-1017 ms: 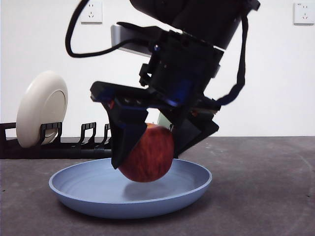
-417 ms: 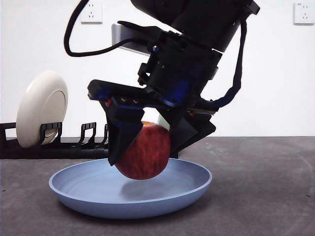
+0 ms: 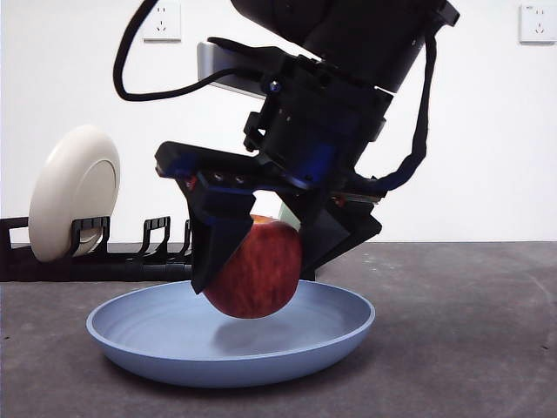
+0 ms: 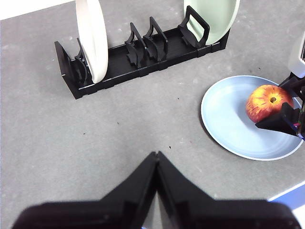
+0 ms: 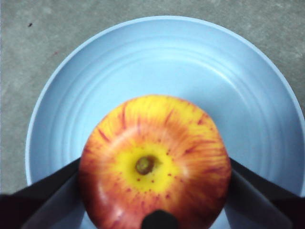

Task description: Take the blue plate from the plate rack,put the plate on the table,take the apple from the table,put the apple in the plate

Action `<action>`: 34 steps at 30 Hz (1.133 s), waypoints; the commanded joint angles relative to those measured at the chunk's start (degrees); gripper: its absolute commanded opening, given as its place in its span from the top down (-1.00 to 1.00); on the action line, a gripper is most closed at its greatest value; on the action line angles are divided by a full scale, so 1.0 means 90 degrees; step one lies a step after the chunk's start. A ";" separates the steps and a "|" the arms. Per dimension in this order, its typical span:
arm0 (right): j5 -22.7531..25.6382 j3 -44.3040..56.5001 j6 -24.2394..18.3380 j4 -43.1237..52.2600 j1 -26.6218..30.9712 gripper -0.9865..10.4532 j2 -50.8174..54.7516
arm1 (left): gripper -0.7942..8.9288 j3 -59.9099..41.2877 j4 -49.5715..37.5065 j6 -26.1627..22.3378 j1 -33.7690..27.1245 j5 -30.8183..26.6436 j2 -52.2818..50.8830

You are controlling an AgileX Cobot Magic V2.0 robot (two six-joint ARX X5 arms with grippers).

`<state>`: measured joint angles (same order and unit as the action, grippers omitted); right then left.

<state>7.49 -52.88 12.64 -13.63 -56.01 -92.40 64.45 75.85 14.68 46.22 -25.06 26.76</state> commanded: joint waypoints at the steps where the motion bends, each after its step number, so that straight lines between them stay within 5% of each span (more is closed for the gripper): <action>1: 0.0000 0.0039 0.0022 0.0068 -0.0019 0.20 -0.0049 | 0.85 -0.0034 -0.0015 0.0066 -0.0024 0.0000 -0.0027; 7: 0.0000 0.0039 0.0102 0.0007 -0.0022 -0.01 -0.0049 | 0.85 -0.0034 -0.0015 0.0066 -0.0024 0.0007 -0.0027; 20: 0.0000 -0.0104 0.0078 -0.0403 -0.0027 -0.02 0.0238 | 0.85 -0.0034 -0.0015 0.0061 -0.0024 0.0165 -0.0027; 32: -0.0058 -0.0658 0.0083 -0.2407 -0.0034 0.02 0.2968 | 0.85 -0.0034 -0.0017 0.0034 -0.0024 0.0163 -0.0027; 34: 0.0102 -0.0753 0.0085 -0.2948 -0.0032 0.17 0.3551 | 0.85 -0.0034 -0.0017 0.0034 -0.0024 0.0163 -0.0027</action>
<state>7.68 -59.20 12.91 -38.24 -56.18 -62.85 64.45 75.85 14.68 46.22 -23.53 26.76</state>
